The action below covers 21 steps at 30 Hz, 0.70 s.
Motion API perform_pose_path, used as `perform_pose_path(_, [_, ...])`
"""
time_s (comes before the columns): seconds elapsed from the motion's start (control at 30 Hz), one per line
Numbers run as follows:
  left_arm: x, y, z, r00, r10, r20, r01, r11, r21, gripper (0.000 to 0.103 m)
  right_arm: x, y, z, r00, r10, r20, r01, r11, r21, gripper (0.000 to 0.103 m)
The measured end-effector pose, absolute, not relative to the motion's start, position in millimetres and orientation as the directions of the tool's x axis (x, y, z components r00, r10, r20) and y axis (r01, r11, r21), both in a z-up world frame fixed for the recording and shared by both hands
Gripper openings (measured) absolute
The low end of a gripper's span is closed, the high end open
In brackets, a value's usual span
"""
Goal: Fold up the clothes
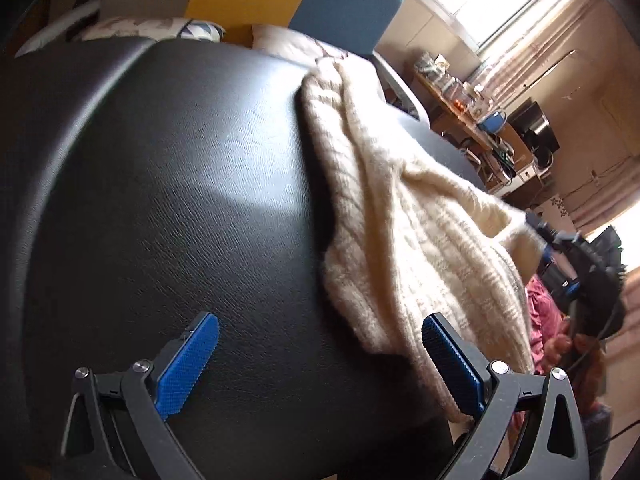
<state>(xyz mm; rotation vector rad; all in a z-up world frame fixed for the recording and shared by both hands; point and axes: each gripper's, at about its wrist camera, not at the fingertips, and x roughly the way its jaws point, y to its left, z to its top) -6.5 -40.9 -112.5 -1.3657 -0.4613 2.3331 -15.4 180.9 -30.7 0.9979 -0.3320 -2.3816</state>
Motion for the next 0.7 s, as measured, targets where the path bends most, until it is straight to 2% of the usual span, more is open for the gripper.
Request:
perform_pose_path(0.13, [-8.4,-54.0,-89.8,-0.508,0.481,-0.714,-0.177,-0.87,-0.46,0.102,9.1,132.0,-78.8,-0.455,-0.612,-0.647,0.435,-0.787,0.439,0.03])
perform_pose_path(0.27, [-15.3,-52.8,-72.0,-0.518,0.51,-0.686,-0.222,-0.855,-0.468,0.102,30.3,112.6,-95.4,-0.436,-0.595,-0.675,0.479,-0.789,0.385,0.03])
perform_pose_path(0.37, [-22.3,-37.9,-59.6,-0.494,0.549,-0.674,-0.298,-0.836,-0.461,0.102,39.9,129.6,-83.6,-0.467,-0.61,-0.64,0.453,-0.787,0.419,0.03])
perform_pose_path(0.47, [-25.4,-20.8,-62.1,-0.448,0.548,-0.707,-0.322,-0.836,-0.444,0.102,50.6,159.2,-69.9,-0.494,-0.634,-0.595,0.426,-0.773,0.47,0.032])
perform_pose_path(0.6, [-33.3,-2.1,-88.0,-0.35,0.574,-0.741,-0.285,-0.818,-0.499,0.102,66.2,212.5,-65.1,-0.551,-0.628,-0.549,0.333,-0.769,0.546,0.032])
perform_pose_path(0.7, [-36.6,1.1,-106.9,-0.28,0.621,-0.733,-0.217,-0.784,-0.581,0.096,74.3,253.7,-68.2,-0.618,-0.587,-0.523,0.223,-0.769,0.6,0.032])
